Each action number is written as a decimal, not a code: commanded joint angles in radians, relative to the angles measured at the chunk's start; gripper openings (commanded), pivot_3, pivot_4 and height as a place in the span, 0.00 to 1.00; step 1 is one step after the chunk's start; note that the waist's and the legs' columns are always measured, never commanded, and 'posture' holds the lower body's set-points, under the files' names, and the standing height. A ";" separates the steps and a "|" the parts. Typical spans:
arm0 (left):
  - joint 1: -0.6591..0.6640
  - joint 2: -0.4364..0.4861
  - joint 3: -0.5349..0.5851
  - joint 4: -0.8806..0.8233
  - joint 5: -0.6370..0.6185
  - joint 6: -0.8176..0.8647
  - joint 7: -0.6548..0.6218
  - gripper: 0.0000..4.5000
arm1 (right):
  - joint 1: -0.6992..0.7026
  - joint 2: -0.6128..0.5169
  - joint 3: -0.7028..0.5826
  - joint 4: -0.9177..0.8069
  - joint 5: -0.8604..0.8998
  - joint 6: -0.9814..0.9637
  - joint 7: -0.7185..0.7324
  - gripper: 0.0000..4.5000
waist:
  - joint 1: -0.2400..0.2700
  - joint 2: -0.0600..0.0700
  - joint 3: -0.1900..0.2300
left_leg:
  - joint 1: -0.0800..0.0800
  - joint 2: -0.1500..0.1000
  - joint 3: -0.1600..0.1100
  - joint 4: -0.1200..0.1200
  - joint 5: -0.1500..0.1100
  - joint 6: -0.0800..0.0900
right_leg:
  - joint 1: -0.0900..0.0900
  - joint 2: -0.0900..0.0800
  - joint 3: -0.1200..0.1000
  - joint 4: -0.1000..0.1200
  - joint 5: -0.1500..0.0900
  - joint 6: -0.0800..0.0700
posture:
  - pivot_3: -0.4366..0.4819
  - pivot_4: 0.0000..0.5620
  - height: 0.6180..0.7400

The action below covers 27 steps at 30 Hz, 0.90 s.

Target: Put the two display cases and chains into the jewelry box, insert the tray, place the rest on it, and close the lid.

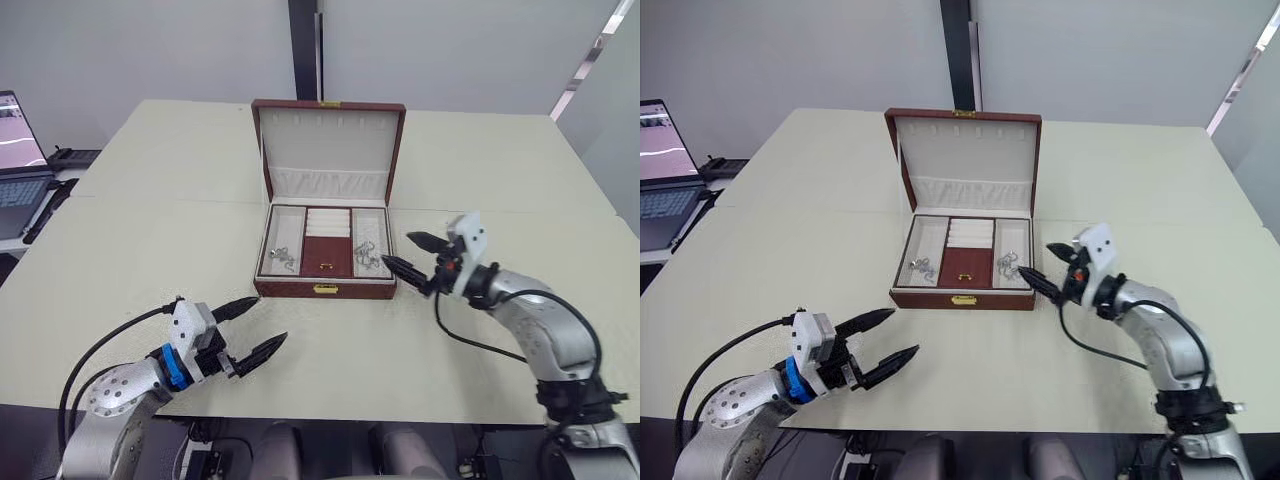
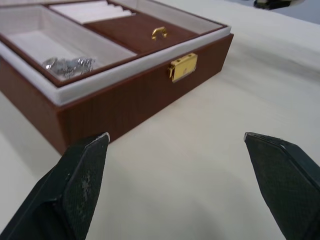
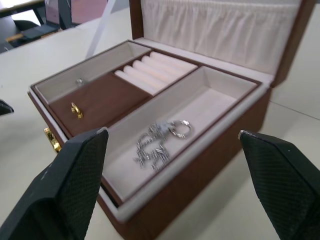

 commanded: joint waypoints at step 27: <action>-0.155 0.254 0.317 0.503 0.081 -0.011 -0.081 1.00 | 0.110 -0.251 -0.147 0.381 -0.077 -0.279 0.279 1.00 | -0.012 0.003 0.003 | 0.001 0.000 0.002 0.000 0.000 0.000 | 0.000 0.000 0.001 0.000 0.000 0.000 | 0.48 0.27 1.00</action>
